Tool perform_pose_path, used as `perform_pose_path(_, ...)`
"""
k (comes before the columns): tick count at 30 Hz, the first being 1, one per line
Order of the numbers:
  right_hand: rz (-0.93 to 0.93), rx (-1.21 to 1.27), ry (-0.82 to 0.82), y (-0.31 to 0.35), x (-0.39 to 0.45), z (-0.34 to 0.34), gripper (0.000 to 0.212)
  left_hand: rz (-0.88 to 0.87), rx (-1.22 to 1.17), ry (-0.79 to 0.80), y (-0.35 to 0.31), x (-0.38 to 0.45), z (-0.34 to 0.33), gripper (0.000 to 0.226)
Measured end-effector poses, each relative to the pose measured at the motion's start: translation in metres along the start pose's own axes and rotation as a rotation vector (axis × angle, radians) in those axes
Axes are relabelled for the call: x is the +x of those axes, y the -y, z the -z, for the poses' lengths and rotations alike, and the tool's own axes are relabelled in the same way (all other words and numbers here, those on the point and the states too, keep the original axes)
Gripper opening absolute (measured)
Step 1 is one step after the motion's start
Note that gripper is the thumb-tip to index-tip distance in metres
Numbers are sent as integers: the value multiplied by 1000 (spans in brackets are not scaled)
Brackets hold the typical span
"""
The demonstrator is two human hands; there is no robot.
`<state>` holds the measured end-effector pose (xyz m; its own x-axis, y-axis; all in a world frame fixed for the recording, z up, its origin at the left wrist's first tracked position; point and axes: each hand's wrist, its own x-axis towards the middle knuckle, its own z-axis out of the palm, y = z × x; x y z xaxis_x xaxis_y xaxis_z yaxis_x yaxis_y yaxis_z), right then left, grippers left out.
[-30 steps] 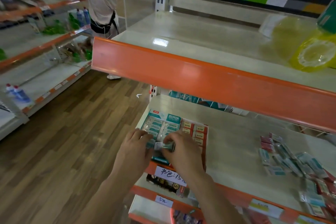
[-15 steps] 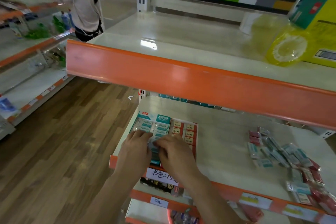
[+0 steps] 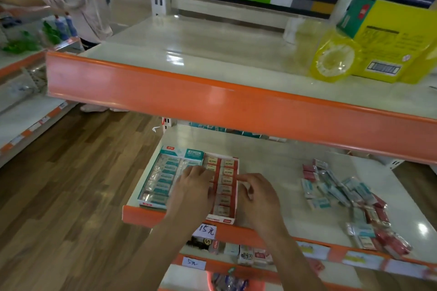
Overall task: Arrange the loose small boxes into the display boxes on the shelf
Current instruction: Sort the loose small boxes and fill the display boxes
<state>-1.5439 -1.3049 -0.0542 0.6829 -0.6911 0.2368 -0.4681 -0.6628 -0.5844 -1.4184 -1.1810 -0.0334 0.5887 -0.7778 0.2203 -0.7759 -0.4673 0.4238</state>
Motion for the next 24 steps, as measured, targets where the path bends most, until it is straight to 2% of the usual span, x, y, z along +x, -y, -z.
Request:
perform_pose_path(8,-157,-8,-162,-58,-21,44,25,-205,-36,109,-66,17,-49,38)
perform_pose_path(12,-303,-21,-239,-88,-34,63,29,-310,-60,180,-97,19,-75,41)
perform_pose_path(19,-467,-147,-203,-123,-43,77,45,-466,5,324,-149,25,-116,58)
perform_pose_path(24,-471,-181,-185,-124,-43,72,42,-451,2,329,-161,29,-126,52)
